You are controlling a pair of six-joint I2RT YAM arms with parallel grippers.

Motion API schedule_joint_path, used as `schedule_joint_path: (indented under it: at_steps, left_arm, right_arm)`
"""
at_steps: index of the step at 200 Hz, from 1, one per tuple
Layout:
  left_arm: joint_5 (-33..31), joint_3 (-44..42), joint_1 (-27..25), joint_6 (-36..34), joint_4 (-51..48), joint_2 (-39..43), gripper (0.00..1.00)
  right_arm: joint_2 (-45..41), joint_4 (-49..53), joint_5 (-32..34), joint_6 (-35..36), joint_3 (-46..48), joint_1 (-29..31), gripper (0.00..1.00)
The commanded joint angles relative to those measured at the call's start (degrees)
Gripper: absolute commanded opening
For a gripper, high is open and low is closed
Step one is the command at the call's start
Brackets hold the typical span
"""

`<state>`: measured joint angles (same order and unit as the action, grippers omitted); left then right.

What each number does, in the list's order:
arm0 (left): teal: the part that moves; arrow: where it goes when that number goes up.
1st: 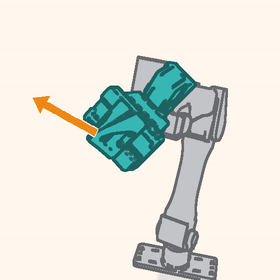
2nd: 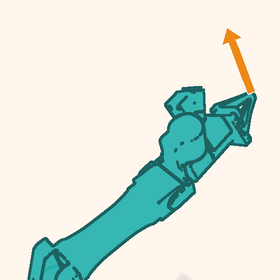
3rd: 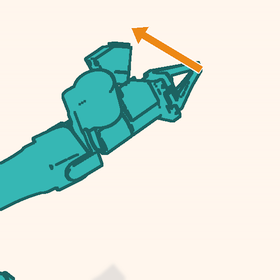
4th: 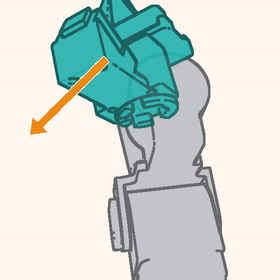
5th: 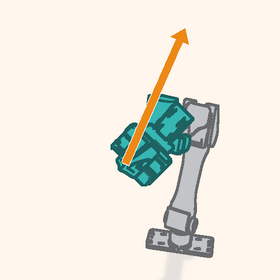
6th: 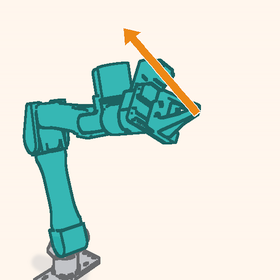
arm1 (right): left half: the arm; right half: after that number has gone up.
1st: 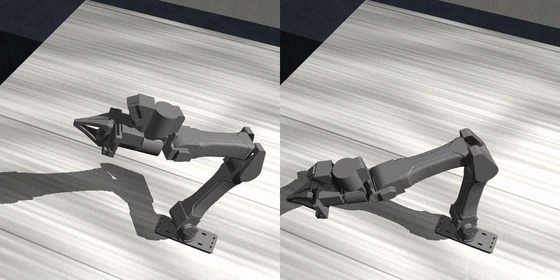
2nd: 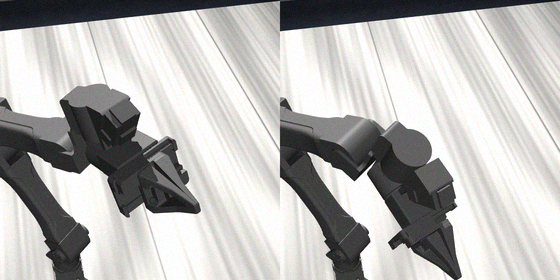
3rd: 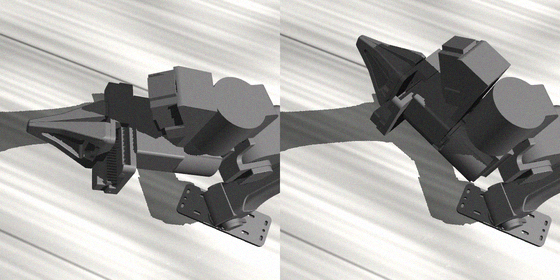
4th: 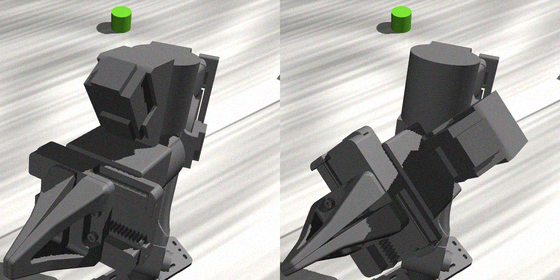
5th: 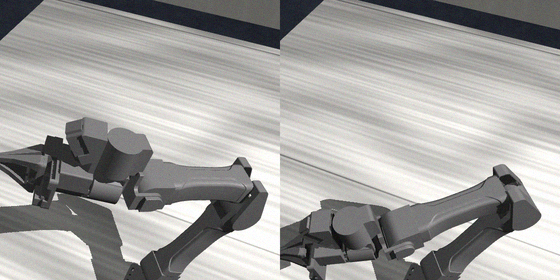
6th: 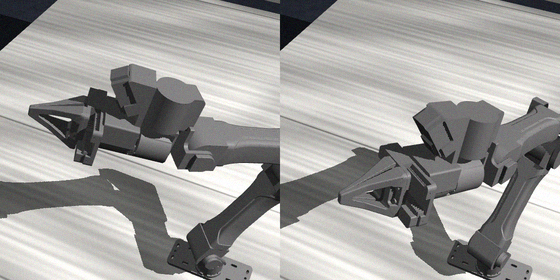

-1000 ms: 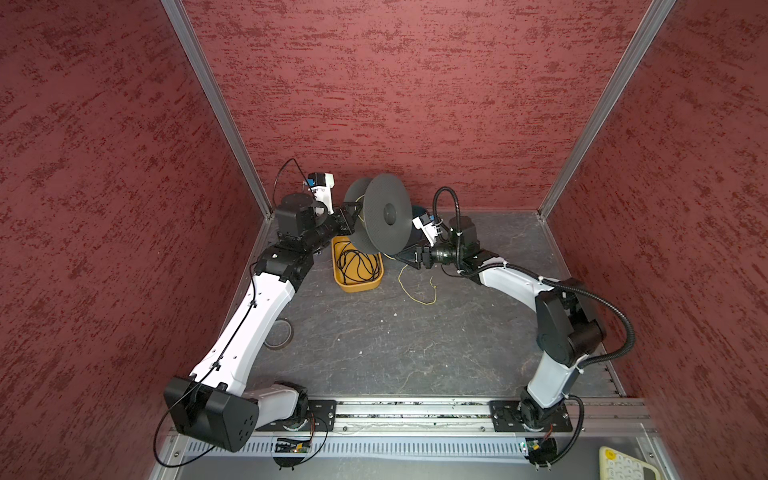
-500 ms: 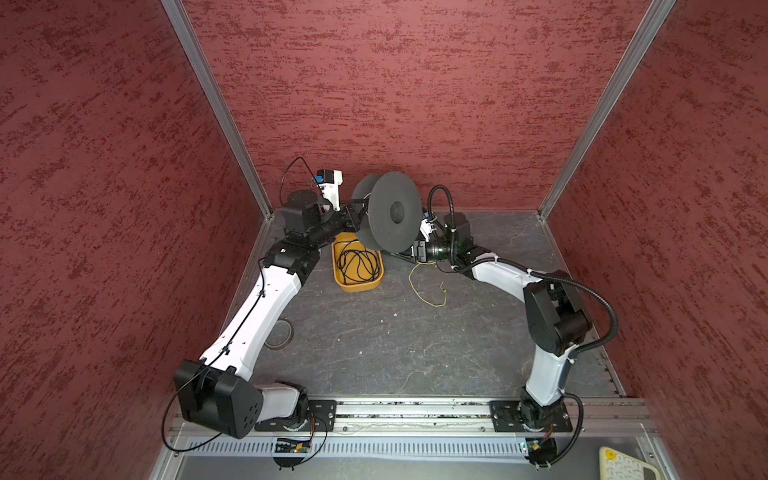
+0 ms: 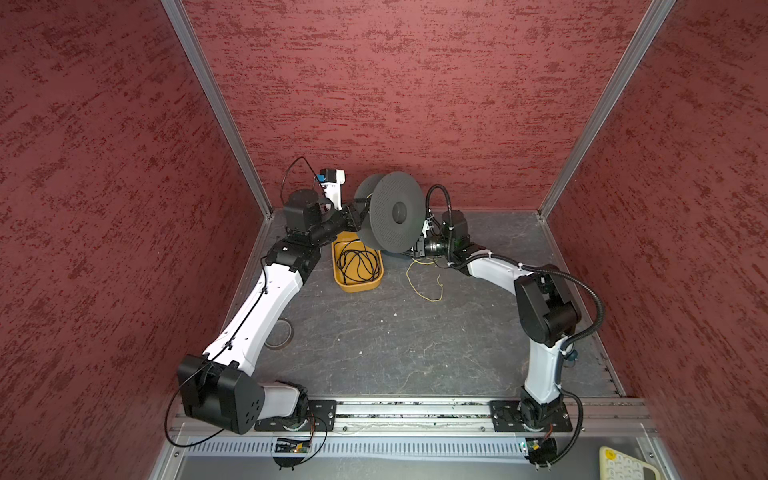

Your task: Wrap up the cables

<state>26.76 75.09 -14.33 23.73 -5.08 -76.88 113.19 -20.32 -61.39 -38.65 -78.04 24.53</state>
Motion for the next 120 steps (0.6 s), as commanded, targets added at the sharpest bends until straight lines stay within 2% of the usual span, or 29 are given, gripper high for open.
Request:
schedule_joint_path:
  at_steps: [1, 33, 53, 80, 103, 120]
  left_arm:
    - [0.7, 1.5, 0.6, 0.5, 5.3, 1.3, 0.00]
    - [0.2, 1.6, 1.0, 0.5, 4.9, 1.1, 0.00]
    - [0.2, 2.1, 1.9, 0.8, 3.8, 0.9, 0.00]
    - [-1.9, 2.3, 5.1, 2.8, 1.1, 1.7, 0.00]
    - [-1.1, 1.7, 8.8, 6.5, 1.4, 2.4, 0.00]
    - [-3.0, 1.7, 9.8, 6.5, 0.0, 3.0, 0.00]
  right_arm:
    - [0.8, -3.3, -1.3, -1.7, -1.3, -0.2, 0.31]
    - [0.9, -3.4, -1.2, -1.7, -0.9, -0.4, 0.18]
    - [0.5, -3.2, -0.4, -1.8, -0.5, -0.7, 0.00]
    - [-0.3, -3.2, 1.2, -2.3, 1.0, -2.1, 0.00]
    - [-1.7, -3.1, 3.5, -2.2, 3.0, -3.6, 0.00]
    - [-3.1, -0.2, 6.4, 0.2, 3.9, -4.5, 0.00]
